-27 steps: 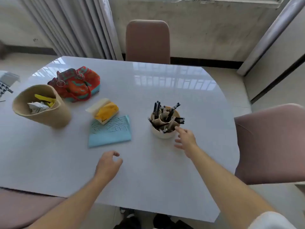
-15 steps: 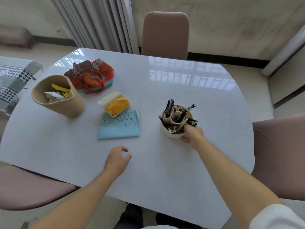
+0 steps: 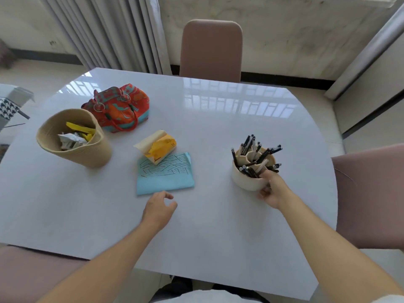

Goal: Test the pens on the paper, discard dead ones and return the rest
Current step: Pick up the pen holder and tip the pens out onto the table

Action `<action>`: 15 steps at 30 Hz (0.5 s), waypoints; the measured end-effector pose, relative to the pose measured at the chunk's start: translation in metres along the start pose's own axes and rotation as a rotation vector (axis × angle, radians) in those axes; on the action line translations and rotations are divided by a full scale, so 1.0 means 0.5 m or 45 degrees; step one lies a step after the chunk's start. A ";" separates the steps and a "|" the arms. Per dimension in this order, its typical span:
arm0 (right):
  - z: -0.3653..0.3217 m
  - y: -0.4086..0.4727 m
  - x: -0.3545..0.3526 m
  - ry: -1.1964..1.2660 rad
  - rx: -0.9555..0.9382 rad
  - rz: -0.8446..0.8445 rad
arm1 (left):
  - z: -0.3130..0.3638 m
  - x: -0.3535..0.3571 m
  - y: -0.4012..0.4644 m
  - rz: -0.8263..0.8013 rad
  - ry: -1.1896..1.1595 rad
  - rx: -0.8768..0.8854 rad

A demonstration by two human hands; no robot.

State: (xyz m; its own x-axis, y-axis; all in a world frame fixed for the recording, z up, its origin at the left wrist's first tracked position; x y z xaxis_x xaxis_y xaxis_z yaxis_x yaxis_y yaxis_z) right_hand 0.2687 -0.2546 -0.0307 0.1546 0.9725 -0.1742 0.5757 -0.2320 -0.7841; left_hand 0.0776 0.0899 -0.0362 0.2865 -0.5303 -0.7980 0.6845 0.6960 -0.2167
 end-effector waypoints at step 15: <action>-0.066 -0.026 -0.077 -0.104 -0.591 0.446 | -0.003 -0.001 0.036 -0.060 -0.054 0.092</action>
State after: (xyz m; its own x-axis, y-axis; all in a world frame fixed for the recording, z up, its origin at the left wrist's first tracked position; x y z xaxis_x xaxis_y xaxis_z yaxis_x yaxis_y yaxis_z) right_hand 0.2818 -0.2896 0.0058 0.3474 0.8303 -0.4358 0.7956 -0.5070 -0.3316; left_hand 0.0889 0.1033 -0.0406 0.2798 -0.5825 -0.7632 0.7442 0.6338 -0.2109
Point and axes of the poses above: each hand's wrist, its own y-axis towards the middle knuckle, its own x-axis out of the palm, z = x × y, the point moved 8 cm from there along y, towards the middle knuckle, and after that the axes turned 15 degrees about z, right-handed, at the moved point
